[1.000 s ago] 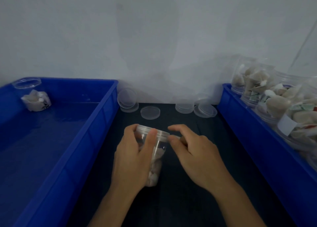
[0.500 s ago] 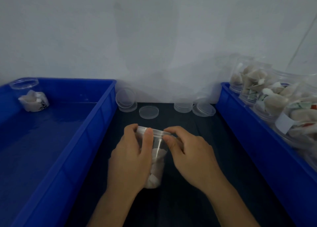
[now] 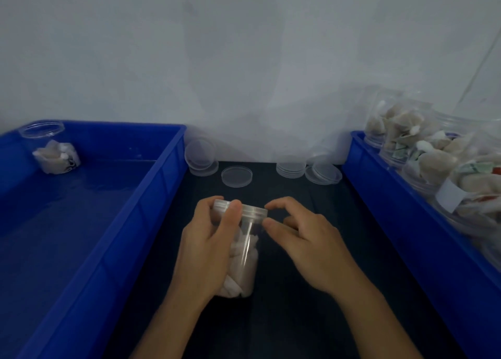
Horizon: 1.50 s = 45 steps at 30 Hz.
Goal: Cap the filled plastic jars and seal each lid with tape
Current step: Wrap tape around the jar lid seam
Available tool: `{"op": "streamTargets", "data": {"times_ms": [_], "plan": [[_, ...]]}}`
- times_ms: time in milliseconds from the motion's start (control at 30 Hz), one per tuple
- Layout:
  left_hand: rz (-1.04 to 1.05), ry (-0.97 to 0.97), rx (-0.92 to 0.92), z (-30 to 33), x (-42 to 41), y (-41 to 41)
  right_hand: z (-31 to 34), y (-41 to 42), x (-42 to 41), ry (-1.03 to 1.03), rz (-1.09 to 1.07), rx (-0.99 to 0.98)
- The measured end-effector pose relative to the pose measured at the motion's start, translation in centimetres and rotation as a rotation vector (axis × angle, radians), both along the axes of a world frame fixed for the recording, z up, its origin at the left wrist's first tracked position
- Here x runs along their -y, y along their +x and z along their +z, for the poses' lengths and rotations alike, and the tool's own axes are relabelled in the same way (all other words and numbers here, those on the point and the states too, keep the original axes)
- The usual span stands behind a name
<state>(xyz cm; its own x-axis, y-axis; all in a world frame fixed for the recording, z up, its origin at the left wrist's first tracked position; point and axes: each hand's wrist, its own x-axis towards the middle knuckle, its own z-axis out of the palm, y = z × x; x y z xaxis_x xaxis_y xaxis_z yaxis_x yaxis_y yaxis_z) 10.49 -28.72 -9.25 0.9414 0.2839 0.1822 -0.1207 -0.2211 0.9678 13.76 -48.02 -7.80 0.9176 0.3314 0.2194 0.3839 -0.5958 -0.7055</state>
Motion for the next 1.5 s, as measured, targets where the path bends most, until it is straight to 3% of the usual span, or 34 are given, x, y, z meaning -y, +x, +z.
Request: {"op": "streamTargets", "data": {"times_ms": [133,233,333,500,600,933,1133,1233,1367,1500], "plan": [[-0.104,-0.059,0.002,-0.2,-0.8,0.1,0.0,0.3,0.3,0.114,0.056,-0.196],[-0.183,-0.038,-0.020,0.0,-1.3,0.2,0.3,0.2,0.1,0.164,0.091,-0.237],[-0.193,0.029,-0.050,0.3,-1.3,0.2,0.3,0.1,-0.1,0.165,0.078,-0.189],[0.036,0.383,-0.077,0.9,-0.5,0.1,0.3,-0.3,-0.2,0.038,0.024,-0.030],[0.023,0.433,-0.140,1.2,0.2,0.2,0.4,-0.7,-0.8,-0.010,0.040,0.033],[-0.118,-0.034,-0.117,0.4,-1.4,0.0,0.2,-0.1,0.5,-0.089,0.030,0.076],[-0.234,-0.125,-0.130,0.0,-1.7,0.0,0.0,-0.3,0.0,-0.171,0.068,0.130],[-0.193,-0.001,-0.137,0.3,-1.5,0.0,0.1,-0.4,-0.4,-0.169,0.046,0.146],[0.049,0.209,-0.060,0.6,-0.9,0.1,0.5,-0.7,-0.3,-0.189,-0.021,0.201],[0.069,0.371,-0.081,0.6,0.6,0.1,0.9,-1.3,-1.4,-0.228,-0.066,0.289]]}}
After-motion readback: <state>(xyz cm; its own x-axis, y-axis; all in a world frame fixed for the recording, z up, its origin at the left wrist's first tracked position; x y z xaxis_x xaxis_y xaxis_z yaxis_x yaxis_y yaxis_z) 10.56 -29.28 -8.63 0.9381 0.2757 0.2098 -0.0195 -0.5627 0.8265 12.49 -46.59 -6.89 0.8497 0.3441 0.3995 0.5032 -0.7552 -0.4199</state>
